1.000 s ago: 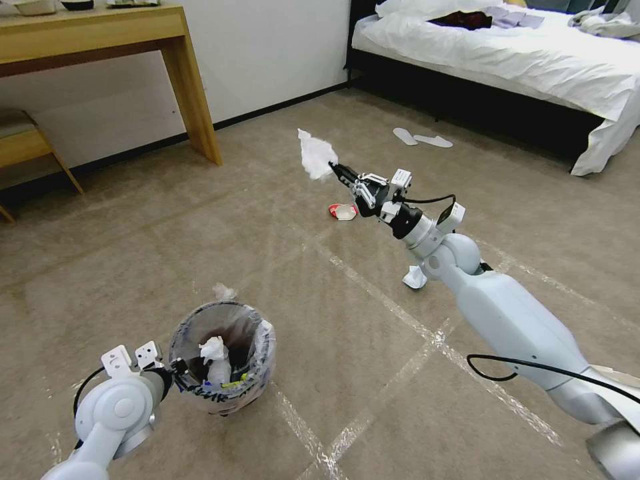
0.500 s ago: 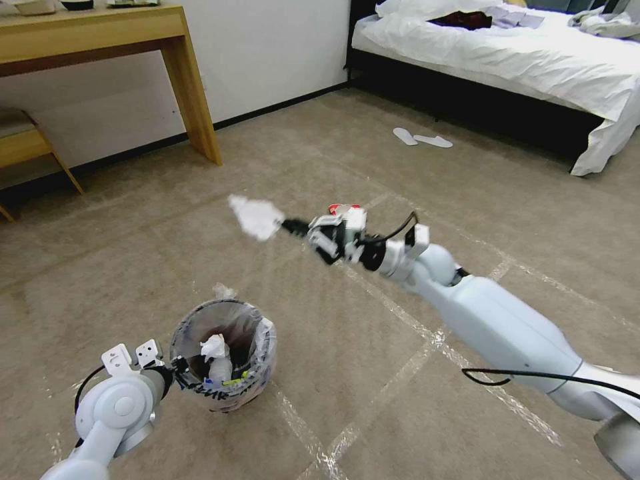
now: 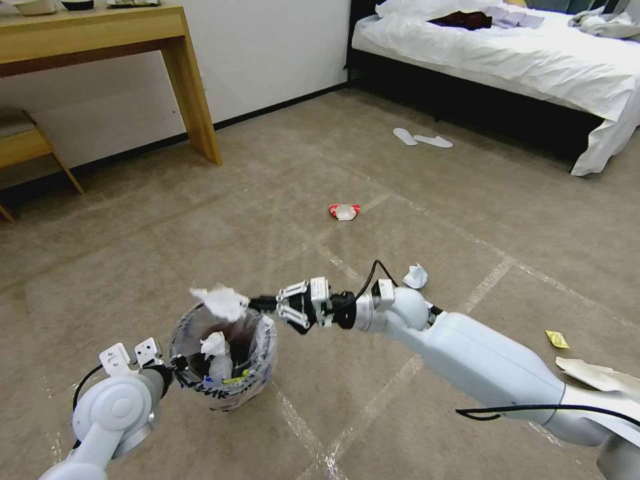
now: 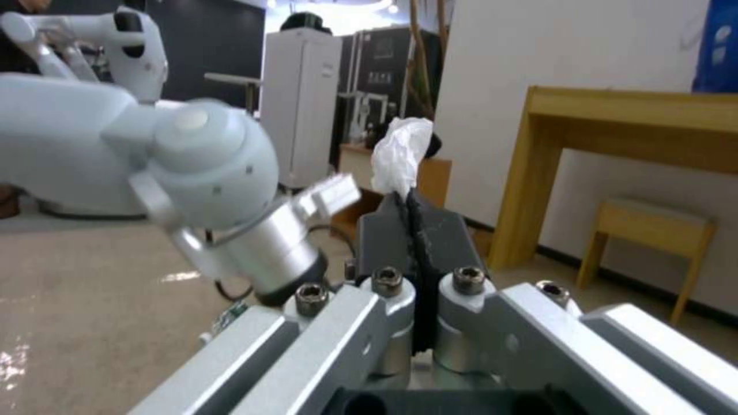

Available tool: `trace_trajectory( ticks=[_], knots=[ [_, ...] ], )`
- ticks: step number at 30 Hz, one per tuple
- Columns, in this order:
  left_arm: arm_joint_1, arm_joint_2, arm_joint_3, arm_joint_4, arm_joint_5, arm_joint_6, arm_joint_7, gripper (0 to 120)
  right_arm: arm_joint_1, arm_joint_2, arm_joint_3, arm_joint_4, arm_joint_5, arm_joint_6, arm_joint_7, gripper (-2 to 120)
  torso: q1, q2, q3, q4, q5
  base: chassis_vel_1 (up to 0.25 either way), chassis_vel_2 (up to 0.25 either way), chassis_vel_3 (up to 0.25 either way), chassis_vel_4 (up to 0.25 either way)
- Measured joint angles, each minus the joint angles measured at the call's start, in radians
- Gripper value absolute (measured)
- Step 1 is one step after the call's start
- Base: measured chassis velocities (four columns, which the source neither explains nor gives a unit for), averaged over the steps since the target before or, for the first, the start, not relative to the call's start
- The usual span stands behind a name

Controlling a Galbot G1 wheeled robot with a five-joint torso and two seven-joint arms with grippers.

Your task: Pick up the trash bin and place the garbage on the floor into it.

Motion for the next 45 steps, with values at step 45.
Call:
trace_trajectory(
  ticks=[45],
  knots=[
    [0.052,-0.004,-0.016,-0.087,-0.008,0.006,-0.012,0,0.026,0.124,-0.054,-0.188,-0.083,0.066,0.006,35,0.000,0.000,0.000,0.0000,0.0000,0.000,0.000,0.000,0.000]
  ],
)
